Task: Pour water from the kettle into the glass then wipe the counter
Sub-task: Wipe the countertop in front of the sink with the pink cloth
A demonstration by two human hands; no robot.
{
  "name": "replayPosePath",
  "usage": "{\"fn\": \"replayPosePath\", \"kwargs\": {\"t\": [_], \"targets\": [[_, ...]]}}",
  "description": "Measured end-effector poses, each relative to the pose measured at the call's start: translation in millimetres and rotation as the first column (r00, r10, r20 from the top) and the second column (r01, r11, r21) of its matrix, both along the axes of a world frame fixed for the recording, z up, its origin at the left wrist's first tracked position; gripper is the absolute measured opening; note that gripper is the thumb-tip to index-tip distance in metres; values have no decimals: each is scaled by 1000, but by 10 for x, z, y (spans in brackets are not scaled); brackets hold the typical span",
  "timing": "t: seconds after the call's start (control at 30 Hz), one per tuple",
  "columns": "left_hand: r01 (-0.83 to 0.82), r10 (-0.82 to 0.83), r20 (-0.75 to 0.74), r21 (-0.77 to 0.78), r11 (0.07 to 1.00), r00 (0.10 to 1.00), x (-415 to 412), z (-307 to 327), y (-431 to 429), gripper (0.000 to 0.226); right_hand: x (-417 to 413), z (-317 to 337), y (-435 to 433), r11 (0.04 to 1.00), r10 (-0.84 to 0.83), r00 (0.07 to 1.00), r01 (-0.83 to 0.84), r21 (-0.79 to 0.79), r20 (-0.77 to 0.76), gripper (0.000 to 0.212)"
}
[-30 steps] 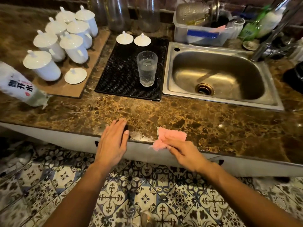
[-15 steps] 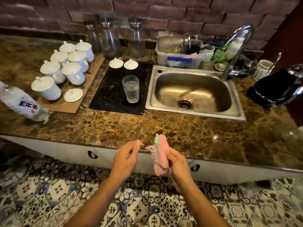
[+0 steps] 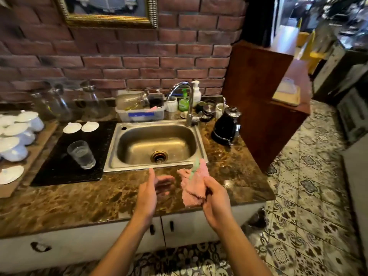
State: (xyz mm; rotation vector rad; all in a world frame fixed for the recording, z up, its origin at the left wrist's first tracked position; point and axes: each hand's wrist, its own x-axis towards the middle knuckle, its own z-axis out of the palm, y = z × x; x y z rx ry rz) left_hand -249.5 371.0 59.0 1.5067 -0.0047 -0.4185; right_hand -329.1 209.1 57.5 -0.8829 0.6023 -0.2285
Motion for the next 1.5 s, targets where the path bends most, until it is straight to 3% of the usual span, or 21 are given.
{"fn": "replayPosePath", "kwargs": {"t": [0.23,0.33,0.43,0.6,0.8,0.93,1.07,1.2,1.5], "targets": [[137,-136,17,-5,991,990,-250,272,-972,42,-350,356,-824,993,-103,991,98,58,84,37],[305,-308,-94,-45,951,947,-348,335,-1289,34,-379,382,-1010,987,-141,981,129,91,136,34],[365,-395,-253,-159,917,883,-351,323,-1552,26,-338,363,-1158,988,-134,975,118,102,175,37],[312,-372,-319,-225,923,872,-48,190,-1842,36,-173,220,-1480,989,-145,973,150,-12,178,32],[320,-333,-220,-92,943,917,533,97,-2194,31,223,69,-1987,963,-129,980,160,-219,150,36],[361,-360,-115,-8,932,926,960,29,-2374,27,517,38,-2284,930,-96,995,101,-354,29,46],[372,-367,-78,64,926,927,1252,-160,-2505,21,728,-143,-2531,863,-99,990,34,-504,-103,24],[386,-367,-144,136,912,919,1332,-522,-2598,22,831,-425,-2630,800,-81,963,-90,-594,-256,19],[408,-278,-442,231,883,853,1189,-1273,-2687,22,809,-1210,-2789,865,-4,823,-282,-416,-567,20]]}}
